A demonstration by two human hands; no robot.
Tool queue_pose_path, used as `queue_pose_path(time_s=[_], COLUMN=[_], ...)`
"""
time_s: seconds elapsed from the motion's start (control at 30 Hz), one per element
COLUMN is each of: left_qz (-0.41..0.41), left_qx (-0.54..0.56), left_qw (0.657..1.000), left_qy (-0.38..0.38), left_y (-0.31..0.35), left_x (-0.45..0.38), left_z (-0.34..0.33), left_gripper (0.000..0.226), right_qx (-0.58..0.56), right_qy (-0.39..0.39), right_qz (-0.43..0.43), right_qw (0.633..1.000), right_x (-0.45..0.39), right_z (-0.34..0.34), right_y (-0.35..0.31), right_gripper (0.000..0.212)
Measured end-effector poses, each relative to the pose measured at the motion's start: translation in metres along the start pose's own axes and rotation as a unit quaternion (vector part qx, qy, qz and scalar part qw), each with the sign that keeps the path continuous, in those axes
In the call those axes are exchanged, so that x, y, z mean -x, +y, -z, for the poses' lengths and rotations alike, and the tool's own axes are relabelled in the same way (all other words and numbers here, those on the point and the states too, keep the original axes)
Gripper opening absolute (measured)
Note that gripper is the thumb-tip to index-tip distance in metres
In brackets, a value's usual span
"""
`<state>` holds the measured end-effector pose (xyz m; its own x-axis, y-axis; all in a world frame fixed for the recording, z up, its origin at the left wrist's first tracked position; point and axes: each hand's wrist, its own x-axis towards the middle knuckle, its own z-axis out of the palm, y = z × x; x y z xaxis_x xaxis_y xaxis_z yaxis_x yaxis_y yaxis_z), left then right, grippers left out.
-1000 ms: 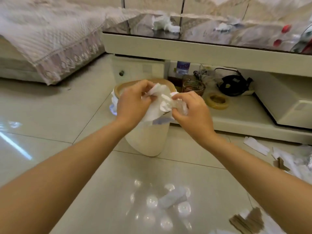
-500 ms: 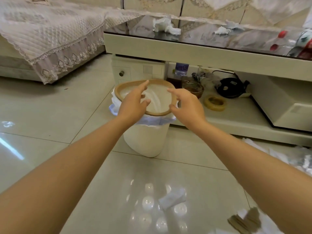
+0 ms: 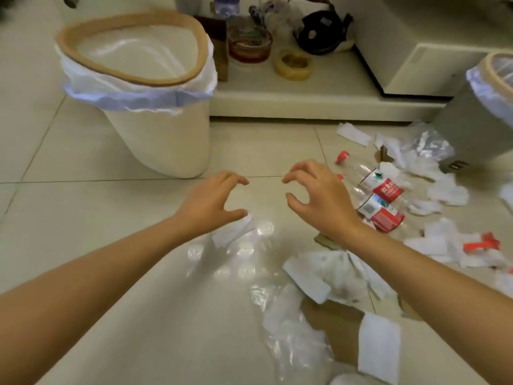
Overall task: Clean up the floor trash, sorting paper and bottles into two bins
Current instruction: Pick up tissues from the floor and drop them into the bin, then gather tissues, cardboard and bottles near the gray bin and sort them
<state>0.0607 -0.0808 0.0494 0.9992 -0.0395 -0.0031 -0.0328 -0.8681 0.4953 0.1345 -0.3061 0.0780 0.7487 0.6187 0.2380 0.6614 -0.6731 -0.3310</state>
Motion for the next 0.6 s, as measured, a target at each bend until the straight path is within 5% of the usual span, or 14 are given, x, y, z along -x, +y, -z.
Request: queue_pose_path(time_s=[0.2,0.33,0.6], left_qz=[0.129,0.200,0.056], left_qx=[-0.051,-0.012,0.064], left_qw=[0.981,0.964,0.971], left_qy=[-0.138,-0.173,-0.225], left_y=[-0.003,0.004,0.071], left_x=[0.005,0.008,0.050], left_z=[-0.064,-0.093,-0.141], left_gripper=[0.097,0.100,0.117], right_qx=[0.016,0.001,-0.004], right_qy=[-0.106,-0.130,-0.162], right_qz=[-0.093,-0.152,-0.181], right_qw=[0.990,0.980,0.970], right_x=[0.102,0.136,0.155], right_z=[-0.015,-0.019,-0.039], right_y=[0.044,0.051,0.050], right_gripper=[0.022,0.024,0.028])
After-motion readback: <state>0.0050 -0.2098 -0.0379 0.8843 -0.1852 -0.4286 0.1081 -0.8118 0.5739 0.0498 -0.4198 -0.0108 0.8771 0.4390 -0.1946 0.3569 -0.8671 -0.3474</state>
